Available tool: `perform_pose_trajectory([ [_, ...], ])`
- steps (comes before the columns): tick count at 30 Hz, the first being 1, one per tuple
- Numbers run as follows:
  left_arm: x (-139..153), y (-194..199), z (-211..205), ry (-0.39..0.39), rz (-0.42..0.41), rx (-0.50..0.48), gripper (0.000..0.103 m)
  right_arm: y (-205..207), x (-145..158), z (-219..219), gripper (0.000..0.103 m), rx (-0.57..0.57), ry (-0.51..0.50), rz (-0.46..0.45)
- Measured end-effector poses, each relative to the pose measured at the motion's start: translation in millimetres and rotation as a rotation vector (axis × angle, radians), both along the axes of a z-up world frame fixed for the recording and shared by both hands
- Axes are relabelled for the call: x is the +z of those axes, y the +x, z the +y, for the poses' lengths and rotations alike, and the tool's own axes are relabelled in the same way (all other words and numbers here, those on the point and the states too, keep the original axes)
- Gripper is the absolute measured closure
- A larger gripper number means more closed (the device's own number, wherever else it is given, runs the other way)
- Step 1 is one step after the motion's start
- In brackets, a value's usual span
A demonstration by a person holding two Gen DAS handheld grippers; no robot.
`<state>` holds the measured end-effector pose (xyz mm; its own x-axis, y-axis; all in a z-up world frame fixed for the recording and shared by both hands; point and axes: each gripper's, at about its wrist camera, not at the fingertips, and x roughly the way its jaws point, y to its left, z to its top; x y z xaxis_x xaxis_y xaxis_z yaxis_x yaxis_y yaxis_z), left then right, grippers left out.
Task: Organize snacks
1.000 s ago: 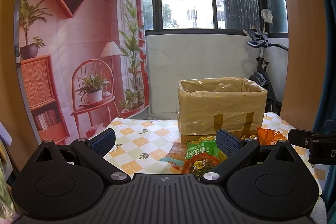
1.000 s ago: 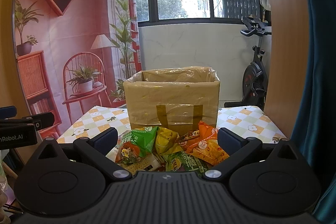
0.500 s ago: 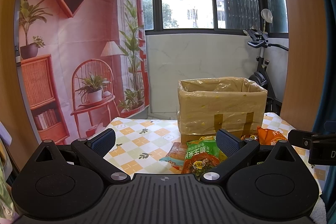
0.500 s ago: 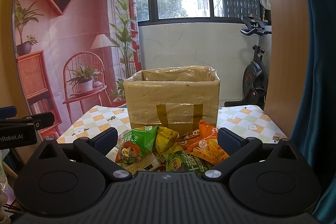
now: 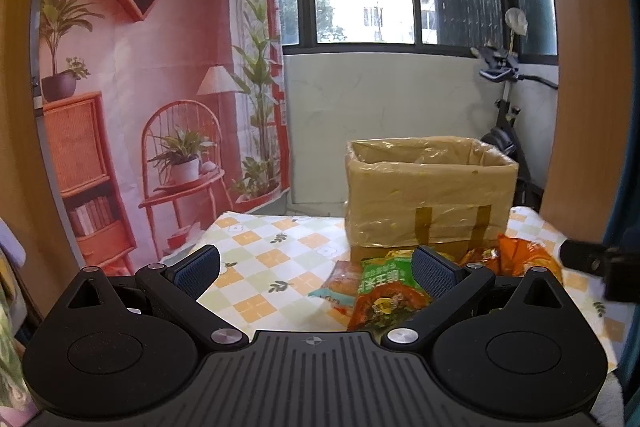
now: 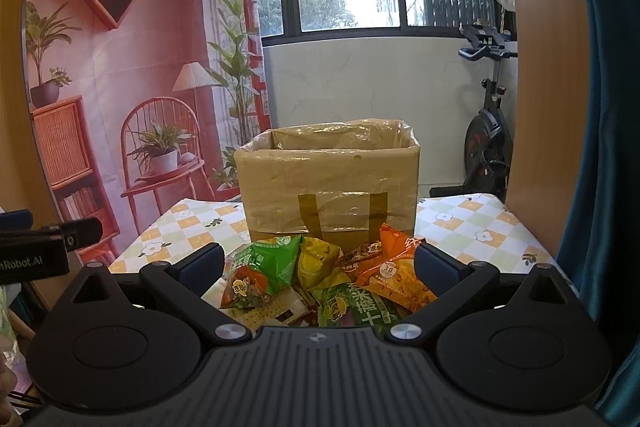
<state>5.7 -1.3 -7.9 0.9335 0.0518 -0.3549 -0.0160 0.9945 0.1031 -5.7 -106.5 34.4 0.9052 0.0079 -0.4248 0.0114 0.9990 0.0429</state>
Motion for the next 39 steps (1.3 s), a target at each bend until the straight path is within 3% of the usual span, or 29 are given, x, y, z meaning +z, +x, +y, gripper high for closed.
perform_pose_trajectory([
  [7,6.0,28.6,11.8,0.035,-0.043,0.046,0.000,27.2,12.8,-25.5,0.000,-0.030,-0.033,-0.064],
  [14,1.4,72.6,23.3,0.041,-0.028,0.079,0.000,62.0,11.1,-66.9,0.001,-0.079,0.066,-0.094],
  [21,-19.6,106.5,22.8,0.002,0.032,0.038,0.001,83.4,-11.3,-88.8,0.002,-0.124,0.053,-0.058],
  [25,-34.6,121.0,19.2,-0.019,0.075,0.006,0.001,92.5,-32.2,-99.7,0.003,-0.140,0.072,0.011],
  [39,-73.6,147.4,14.6,-0.079,0.174,-0.085,0.001,123.0,-69.1,-107.7,0.002,-0.134,0.084,0.132],
])
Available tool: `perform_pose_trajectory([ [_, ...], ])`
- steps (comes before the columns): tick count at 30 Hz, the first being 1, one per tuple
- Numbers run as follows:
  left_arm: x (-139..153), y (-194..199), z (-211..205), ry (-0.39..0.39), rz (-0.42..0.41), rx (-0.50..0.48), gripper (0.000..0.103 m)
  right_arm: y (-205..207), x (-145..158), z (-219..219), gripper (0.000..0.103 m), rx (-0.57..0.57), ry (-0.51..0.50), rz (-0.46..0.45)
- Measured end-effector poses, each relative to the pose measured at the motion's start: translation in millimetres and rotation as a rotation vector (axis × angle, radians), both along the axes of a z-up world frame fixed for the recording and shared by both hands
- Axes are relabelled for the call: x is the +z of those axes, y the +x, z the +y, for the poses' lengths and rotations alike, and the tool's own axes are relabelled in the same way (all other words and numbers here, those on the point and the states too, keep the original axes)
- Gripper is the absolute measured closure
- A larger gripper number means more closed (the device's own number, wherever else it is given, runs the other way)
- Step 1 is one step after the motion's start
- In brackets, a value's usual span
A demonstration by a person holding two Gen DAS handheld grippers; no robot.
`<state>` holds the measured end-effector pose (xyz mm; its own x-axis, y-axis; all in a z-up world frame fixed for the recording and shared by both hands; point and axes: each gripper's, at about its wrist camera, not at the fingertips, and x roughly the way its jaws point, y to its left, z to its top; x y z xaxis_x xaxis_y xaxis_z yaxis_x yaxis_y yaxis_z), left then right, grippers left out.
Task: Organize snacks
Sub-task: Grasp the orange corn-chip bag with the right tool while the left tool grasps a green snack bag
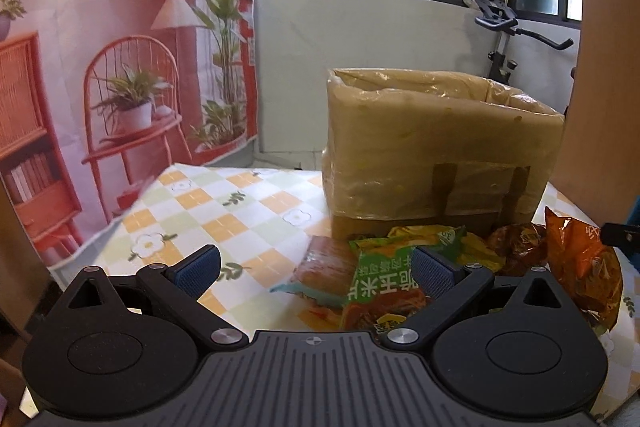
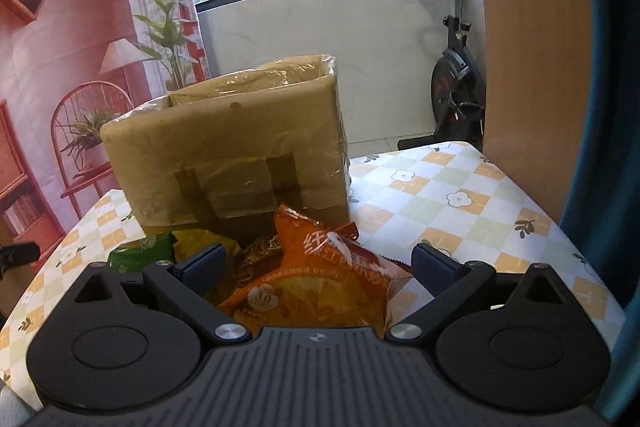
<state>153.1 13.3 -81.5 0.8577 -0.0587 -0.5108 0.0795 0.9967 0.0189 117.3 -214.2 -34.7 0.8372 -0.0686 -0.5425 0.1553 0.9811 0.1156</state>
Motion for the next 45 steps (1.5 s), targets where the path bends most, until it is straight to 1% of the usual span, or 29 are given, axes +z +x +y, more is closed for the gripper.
perform_pose_trajectory([
  [2,-2.0,2.3,-0.4,-0.007,0.010,-0.006,0.001,8.6,-3.5,-4.8,0.002,-0.015,0.013,0.012],
  [5,-5.0,7.1,-1.4,-0.017,0.022,-0.016,0.001,20.9,-13.1,-15.4,0.002,-0.048,0.066,0.040],
  [10,-11.5,12.8,-8.1,-0.053,0.050,-0.048,0.001,38.3,-38.4,-36.2,0.002,-0.089,0.215,0.143],
  [12,-16.2,15.3,-13.5,-0.057,0.059,-0.069,0.001,40.7,-46.5,-41.2,0.004,-0.091,0.264,0.169],
  [14,-21.2,19.1,-19.0,-0.051,0.077,-0.086,0.001,41.0,-51.7,-43.2,0.004,-0.091,0.285,0.172],
  [18,-29.6,28.9,-27.3,-0.046,0.105,-0.125,0.001,36.0,-51.8,-42.1,0.010,-0.076,0.265,0.136],
  [21,-37.5,38.0,-32.0,-0.060,0.122,-0.135,0.001,33.5,-52.3,-39.5,0.011,-0.062,0.253,0.117],
  [23,-44.0,46.6,-31.6,-0.090,0.141,-0.144,0.001,32.1,-52.5,-38.7,0.012,-0.055,0.244,0.106],
  [27,-59.8,65.3,-24.4,-0.175,0.188,-0.138,0.003,30.6,-52.4,-36.1,0.014,-0.043,0.229,0.092],
  [28,-63.9,69.6,-22.1,-0.197,0.203,-0.136,0.008,30.2,-52.5,-35.4,0.014,-0.041,0.224,0.089],
  [30,-70.8,76.2,-18.9,-0.238,0.238,-0.136,0.011,29.7,-52.7,-34.6,0.014,-0.035,0.216,0.085],
  [32,-76.7,79.6,-16.5,-0.277,0.259,-0.145,0.018,29.1,-53.0,-33.9,0.015,-0.031,0.210,0.082],
  [33,-77.3,78.9,-16.4,-0.287,0.258,-0.151,0.019,29.1,-53.0,-34.0,0.015,-0.030,0.208,0.081],
  [34,-76.2,77.1,-17.4,-0.276,0.248,-0.153,0.023,29.4,-52.8,-33.9,0.015,-0.029,0.207,0.080],
  [37,-68.9,71.6,-22.4,-0.222,0.226,-0.167,0.029,29.4,-52.2,-33.8,0.016,-0.031,0.210,0.077],
  [39,-63.4,67.2,-21.1,-0.214,0.198,-0.170,0.029,27.9,-50.8,-33.4,0.018,-0.030,0.212,0.072],
  [45,-41.0,54.0,-13.8,-0.214,0.112,-0.138,0.029,20.2,-43.3,-31.7,0.018,-0.027,0.208,0.041],
])
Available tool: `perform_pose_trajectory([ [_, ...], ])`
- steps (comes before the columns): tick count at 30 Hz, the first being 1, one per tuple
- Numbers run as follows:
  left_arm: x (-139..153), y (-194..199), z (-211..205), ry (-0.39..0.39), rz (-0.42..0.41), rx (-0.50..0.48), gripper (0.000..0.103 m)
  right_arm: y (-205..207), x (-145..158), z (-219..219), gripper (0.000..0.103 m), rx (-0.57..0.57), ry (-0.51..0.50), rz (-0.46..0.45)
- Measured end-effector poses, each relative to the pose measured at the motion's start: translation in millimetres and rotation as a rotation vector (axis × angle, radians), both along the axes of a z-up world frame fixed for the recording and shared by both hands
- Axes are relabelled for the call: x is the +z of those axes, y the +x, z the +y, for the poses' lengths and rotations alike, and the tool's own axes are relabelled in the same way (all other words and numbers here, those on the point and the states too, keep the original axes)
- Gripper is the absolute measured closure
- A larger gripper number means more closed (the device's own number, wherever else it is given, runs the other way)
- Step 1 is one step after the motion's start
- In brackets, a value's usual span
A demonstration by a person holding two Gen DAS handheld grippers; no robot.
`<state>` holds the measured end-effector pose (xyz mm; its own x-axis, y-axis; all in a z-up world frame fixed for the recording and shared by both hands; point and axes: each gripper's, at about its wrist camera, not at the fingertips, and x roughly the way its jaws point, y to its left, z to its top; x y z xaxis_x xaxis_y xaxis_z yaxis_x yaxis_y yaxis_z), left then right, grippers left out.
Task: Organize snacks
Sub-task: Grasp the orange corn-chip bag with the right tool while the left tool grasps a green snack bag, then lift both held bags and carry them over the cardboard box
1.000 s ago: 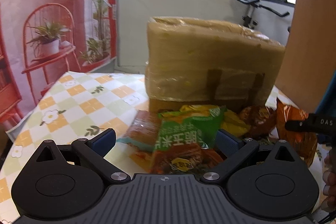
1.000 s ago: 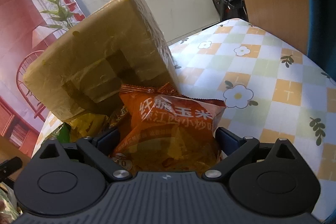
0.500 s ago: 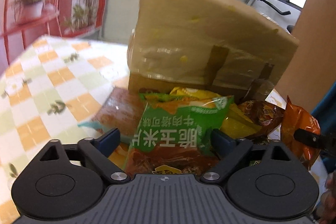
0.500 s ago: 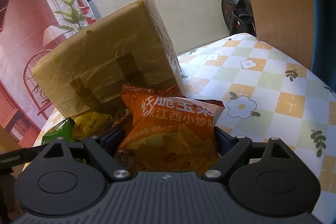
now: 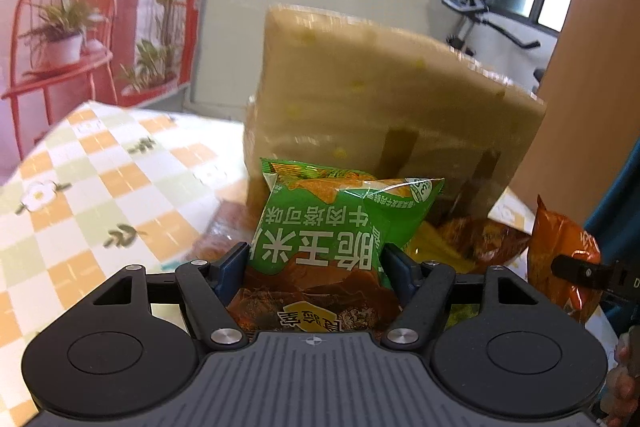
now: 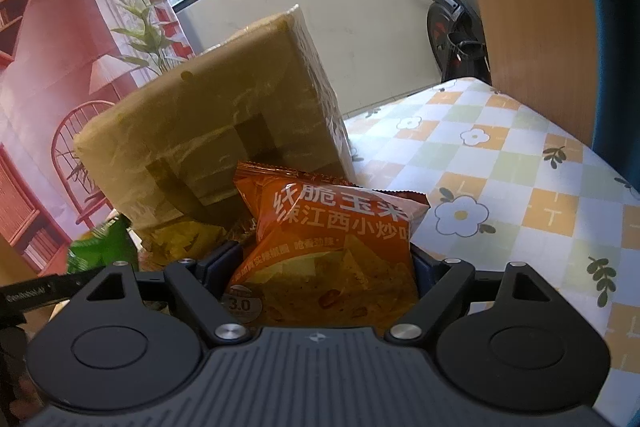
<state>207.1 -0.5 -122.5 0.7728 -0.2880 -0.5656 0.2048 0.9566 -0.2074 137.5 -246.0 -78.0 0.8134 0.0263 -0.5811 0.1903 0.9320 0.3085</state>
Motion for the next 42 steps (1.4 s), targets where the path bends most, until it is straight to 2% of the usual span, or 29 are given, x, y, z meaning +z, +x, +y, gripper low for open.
perform_pose_trajectory([
  [12,37.8,-17.6,12.9,0.005,-0.130,0.063,0.029,-16.8,22.4,0.6,0.018,-0.011,-0.029,-0.073],
  [18,72.4,-17.6,13.9,0.002,-0.232,0.077,0.029,-18.7,48.3,5.6,0.018,0.017,-0.084,-0.140],
  [26,102.7,-19.9,7.2,-0.016,-0.313,0.072,0.029,-13.4,85.7,13.4,0.018,0.036,-0.114,-0.236],
  [35,122.3,1.3,-2.2,-0.022,-0.340,0.054,0.029,11.5,108.5,19.3,0.018,0.074,-0.140,-0.286],
  [42,134.7,44.0,-15.2,-0.003,-0.353,0.027,0.029,52.9,124.2,22.0,0.018,0.122,-0.169,-0.326],
])
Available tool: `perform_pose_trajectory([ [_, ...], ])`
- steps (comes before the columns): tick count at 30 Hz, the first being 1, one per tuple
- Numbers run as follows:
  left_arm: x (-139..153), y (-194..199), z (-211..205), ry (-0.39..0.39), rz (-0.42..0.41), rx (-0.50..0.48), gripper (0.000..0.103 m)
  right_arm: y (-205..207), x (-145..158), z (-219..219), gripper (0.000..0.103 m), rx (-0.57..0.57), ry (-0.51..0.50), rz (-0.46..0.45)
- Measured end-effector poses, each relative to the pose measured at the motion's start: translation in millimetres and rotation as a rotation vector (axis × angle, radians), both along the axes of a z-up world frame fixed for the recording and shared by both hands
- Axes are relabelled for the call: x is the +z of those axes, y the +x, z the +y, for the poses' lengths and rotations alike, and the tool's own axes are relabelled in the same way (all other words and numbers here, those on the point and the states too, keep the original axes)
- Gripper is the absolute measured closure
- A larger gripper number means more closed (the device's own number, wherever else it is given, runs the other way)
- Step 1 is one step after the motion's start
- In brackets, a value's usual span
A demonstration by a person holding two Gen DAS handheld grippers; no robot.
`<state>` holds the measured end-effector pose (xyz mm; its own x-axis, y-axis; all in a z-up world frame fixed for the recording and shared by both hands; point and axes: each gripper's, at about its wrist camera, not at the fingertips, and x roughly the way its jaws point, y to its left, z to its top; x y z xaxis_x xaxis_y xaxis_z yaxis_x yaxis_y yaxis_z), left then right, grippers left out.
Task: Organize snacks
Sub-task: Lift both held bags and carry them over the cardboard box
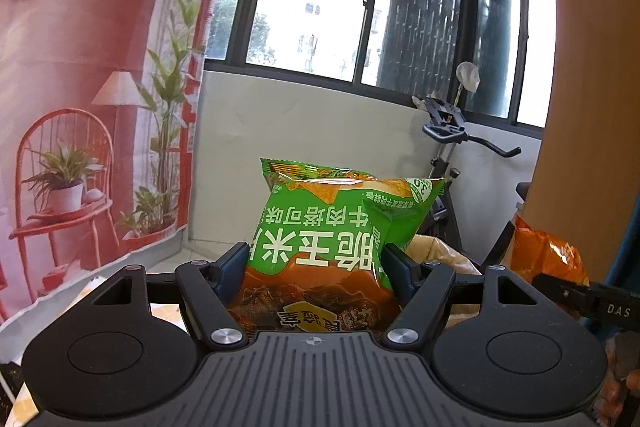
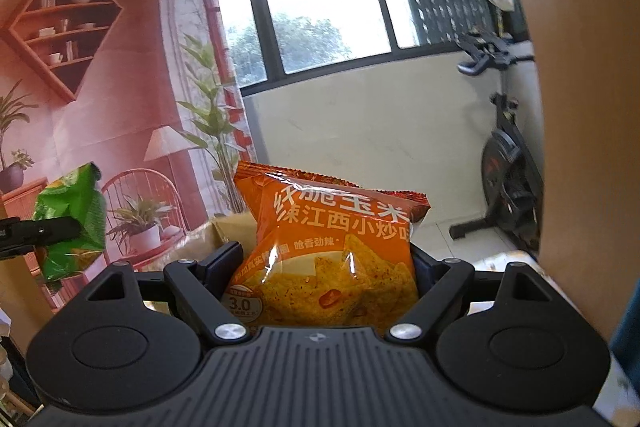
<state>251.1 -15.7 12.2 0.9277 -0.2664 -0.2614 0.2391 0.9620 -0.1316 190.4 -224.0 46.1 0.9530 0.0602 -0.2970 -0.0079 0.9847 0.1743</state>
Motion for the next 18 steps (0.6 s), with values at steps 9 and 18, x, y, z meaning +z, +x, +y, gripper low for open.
perform_pose_trajectory([
  [9,-5.8,70.9,-24.3,0.018,0.052,-0.028,0.029,82.2,-1.8,8.3,0.018,0.070,-0.020,-0.018],
  [18,-30.2,124.7,-36.2,0.076,0.142,-0.027,0.029,151.4,-34.4,6.1,0.018,0.093,-0.046,0.081],
])
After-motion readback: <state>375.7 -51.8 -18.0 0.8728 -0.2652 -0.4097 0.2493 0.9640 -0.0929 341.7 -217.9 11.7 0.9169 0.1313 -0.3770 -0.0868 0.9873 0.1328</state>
